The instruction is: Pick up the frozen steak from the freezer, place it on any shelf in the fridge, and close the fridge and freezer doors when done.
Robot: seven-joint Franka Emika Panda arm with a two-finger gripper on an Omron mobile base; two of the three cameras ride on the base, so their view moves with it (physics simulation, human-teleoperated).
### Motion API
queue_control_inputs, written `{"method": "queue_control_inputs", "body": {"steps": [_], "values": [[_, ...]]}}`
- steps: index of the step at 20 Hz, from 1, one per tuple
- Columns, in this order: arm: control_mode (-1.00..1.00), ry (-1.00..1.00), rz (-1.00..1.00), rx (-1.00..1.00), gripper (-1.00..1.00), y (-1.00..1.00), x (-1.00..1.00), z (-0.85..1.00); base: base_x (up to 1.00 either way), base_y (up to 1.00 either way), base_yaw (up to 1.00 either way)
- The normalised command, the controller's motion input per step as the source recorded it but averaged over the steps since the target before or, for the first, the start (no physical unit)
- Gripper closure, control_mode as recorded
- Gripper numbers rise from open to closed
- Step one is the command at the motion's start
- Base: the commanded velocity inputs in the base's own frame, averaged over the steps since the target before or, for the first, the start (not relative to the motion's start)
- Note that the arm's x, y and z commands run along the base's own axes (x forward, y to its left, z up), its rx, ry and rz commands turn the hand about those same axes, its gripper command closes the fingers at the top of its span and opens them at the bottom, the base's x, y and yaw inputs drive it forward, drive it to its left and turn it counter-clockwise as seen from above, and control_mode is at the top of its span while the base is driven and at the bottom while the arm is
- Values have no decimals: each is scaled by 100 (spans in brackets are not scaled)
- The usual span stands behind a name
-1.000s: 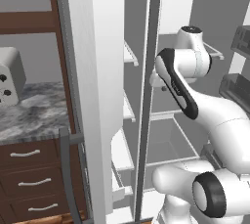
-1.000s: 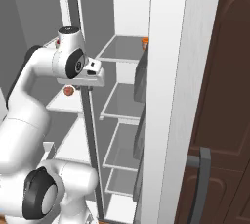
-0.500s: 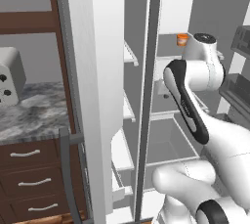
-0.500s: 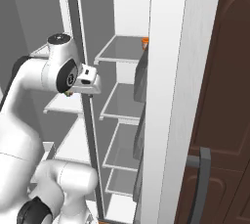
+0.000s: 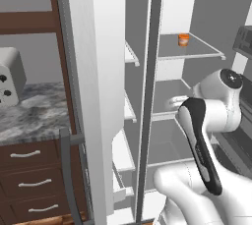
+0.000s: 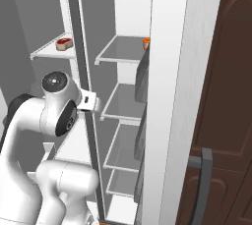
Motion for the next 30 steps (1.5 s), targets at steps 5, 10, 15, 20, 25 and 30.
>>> {"method": "queue_control_inputs", "body": {"steps": [5, 10, 15, 20, 25, 30], "values": [[-100, 0, -1, 0, -100, 28, 0, 0, 0, 0, 0], [-100, 0, 0, 0, -100, 39, 3, 0, 0, 0, 0], [-100, 0, 0, 2, -100, -9, 6, 3, 0, 0, 0], [-100, 1, 0, 4, -100, -70, 0, 0, 0, 0, 0], [-100, 0, 0, 0, -100, -1, 0, 0, 0, 0, 0], [-100, 0, 0, 0, -100, 0, 0, 0, 0, 0, 0]]}}
